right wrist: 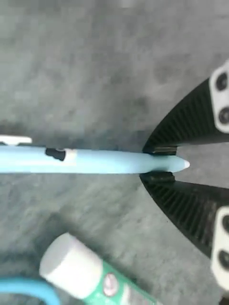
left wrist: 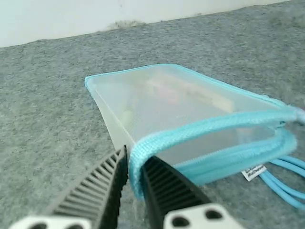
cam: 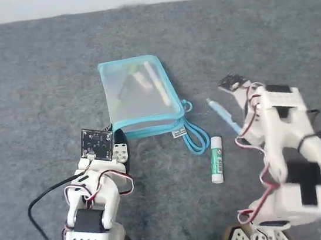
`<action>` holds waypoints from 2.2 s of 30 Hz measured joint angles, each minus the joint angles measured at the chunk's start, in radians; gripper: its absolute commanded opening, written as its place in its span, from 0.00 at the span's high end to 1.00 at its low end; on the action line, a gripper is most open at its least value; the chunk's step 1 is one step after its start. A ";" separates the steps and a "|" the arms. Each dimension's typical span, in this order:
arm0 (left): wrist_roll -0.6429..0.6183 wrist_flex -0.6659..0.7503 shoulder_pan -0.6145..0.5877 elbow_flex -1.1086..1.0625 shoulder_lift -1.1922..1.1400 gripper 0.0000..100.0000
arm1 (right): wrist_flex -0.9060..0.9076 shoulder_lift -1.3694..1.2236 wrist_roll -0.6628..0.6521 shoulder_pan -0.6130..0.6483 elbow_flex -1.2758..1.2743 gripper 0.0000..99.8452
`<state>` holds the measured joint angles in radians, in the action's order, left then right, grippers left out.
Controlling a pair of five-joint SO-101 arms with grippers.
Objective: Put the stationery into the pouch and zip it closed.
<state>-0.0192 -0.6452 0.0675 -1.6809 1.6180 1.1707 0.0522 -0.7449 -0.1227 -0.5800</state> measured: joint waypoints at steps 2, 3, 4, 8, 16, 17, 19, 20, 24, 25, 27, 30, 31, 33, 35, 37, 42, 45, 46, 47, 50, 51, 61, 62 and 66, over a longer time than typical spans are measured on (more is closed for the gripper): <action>0.000 0.000 0.000 0.000 0.000 0.99 | 0.066 0.098 0.023 0.003 0.000 0.99; 0.000 0.000 0.000 0.000 0.000 0.99 | 0.106 0.149 0.032 0.005 0.000 0.99; 0.000 0.000 0.000 0.000 0.000 0.99 | 0.143 0.203 0.037 0.006 0.000 0.99; 0.000 0.000 0.000 0.000 0.000 0.99 | 0.304 0.397 0.046 0.063 0.000 0.99; 0.000 0.000 0.000 0.000 0.000 0.99 | 0.559 0.557 0.124 0.276 0.064 0.99; 0.000 0.000 0.000 0.000 0.000 0.99 | 0.577 0.559 0.141 0.299 0.087 0.99; 0.000 0.000 0.000 0.000 0.000 0.99 | 0.580 0.559 0.169 0.341 0.126 0.99; 0.000 0.000 0.000 0.000 0.000 0.99 | 0.580 0.559 0.178 0.359 0.137 0.99; 0.000 0.000 0.000 0.000 0.000 0.99 | 0.580 0.559 0.192 0.419 0.143 0.99; 0.000 0.000 0.000 0.000 0.000 0.99 | 0.580 0.559 0.193 0.428 0.143 0.99; 0.000 0.000 0.000 0.000 0.000 0.99 | 0.580 0.559 0.201 0.439 0.170 0.99; 0.000 0.000 0.000 0.000 0.000 0.99 | 0.582 0.559 0.236 0.436 0.262 0.99; 0.000 0.000 0.000 0.000 0.000 0.99 | 0.582 0.559 0.247 0.436 0.299 0.99; 0.000 0.000 0.000 0.000 0.000 0.99 | 0.582 0.549 0.281 0.443 0.371 0.99; 0.000 0.000 0.000 0.000 0.000 0.99 | 0.582 0.503 0.311 0.446 0.427 0.99; 0.000 0.000 0.000 0.000 0.000 0.99 | 0.582 0.427 0.344 0.445 0.462 0.99; 0.000 0.000 -0.003 0.000 0.000 0.99 | 0.582 0.247 0.428 0.465 0.526 0.99; 0.000 0.000 -0.003 0.000 0.000 0.99 | 0.582 0.218 0.454 0.557 0.529 0.99; 0.000 0.000 -0.003 0.000 0.000 0.99 | 0.582 0.218 0.460 0.592 0.529 0.99; 0.000 0.000 -0.003 0.000 0.000 0.99 | 0.582 0.218 0.465 0.632 0.528 0.99; 0.000 0.000 -0.003 0.000 0.000 0.99 | 0.582 0.218 0.465 0.743 0.499 0.99; 0.000 0.000 -0.003 0.000 0.000 0.99 | 0.582 0.218 0.465 0.761 0.489 0.99; -0.109 0.060 -0.196 0.015 -0.002 0.99 | 0.582 0.362 0.385 0.770 0.331 0.99; -0.117 0.060 -0.206 0.017 -0.002 0.99 | 0.582 0.376 0.382 0.770 0.322 0.99; -0.118 0.060 -0.199 0.017 -0.002 0.99 | 0.582 0.414 0.370 0.770 0.273 0.99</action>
<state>-0.1373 -0.5854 -0.1320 -1.6640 1.6164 1.7522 0.4664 -0.3751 0.6475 -0.3069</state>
